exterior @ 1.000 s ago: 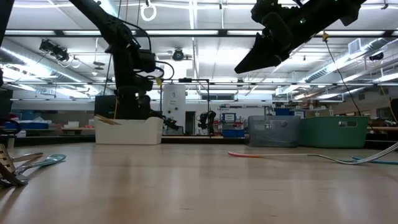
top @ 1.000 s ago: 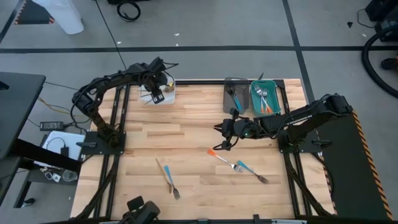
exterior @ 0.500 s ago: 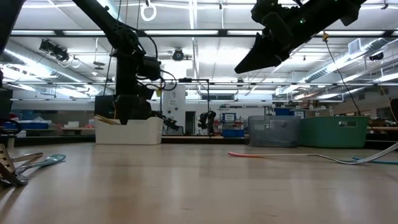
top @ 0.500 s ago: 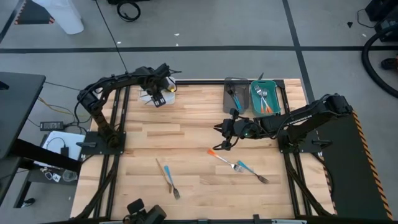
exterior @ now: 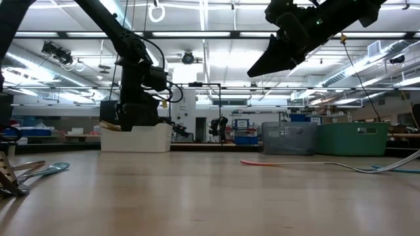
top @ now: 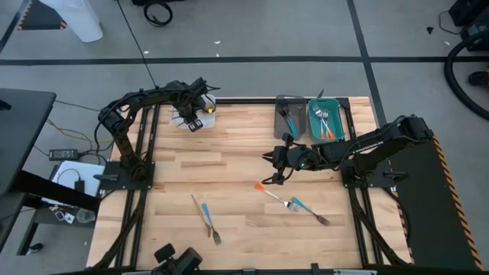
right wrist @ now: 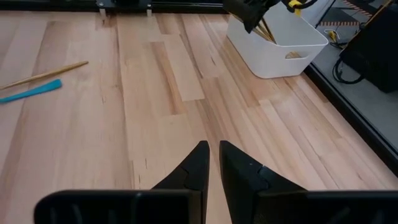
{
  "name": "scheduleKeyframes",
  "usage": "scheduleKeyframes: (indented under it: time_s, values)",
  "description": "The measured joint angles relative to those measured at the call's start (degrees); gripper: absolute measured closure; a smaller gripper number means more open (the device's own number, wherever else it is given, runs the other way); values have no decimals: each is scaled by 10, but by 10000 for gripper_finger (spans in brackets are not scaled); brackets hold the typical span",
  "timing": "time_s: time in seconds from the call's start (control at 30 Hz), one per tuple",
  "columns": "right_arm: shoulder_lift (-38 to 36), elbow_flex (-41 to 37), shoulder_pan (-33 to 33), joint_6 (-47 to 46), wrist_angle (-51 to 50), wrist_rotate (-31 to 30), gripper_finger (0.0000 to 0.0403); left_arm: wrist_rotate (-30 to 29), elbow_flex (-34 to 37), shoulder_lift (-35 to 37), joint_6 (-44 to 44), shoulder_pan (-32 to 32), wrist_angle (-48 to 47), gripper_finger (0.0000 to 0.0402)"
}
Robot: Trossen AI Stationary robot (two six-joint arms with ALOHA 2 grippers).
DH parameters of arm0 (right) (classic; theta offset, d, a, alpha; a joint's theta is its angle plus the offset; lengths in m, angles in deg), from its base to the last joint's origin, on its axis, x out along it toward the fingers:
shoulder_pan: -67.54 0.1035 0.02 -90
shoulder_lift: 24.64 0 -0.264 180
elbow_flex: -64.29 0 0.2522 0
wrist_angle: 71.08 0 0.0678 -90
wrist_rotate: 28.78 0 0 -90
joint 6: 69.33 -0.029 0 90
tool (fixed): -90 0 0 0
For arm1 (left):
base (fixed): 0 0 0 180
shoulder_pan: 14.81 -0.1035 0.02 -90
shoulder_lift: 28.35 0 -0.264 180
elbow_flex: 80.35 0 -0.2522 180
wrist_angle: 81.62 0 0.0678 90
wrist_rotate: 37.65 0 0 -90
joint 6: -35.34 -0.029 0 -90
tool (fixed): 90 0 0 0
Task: Sort silverware by color (type)
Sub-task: Put the top gold fork into the white bin
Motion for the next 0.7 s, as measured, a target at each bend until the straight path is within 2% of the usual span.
scheduleKeyframes:
  time_s: [0.2, 0.5, 0.7]
  values:
    - [0, 0, 0, 0, 0, 0, 355, -1, 0, 0, 0, 1, -2, 371]
    - [0, 0, 0, 0, 4, 0, 355, -1, 0, 0, -2, 9, -23, 360]
    - [0, 0, 0, 4, 6, 0, 355, -1, -36, 0, -25, 9, -81, 359]
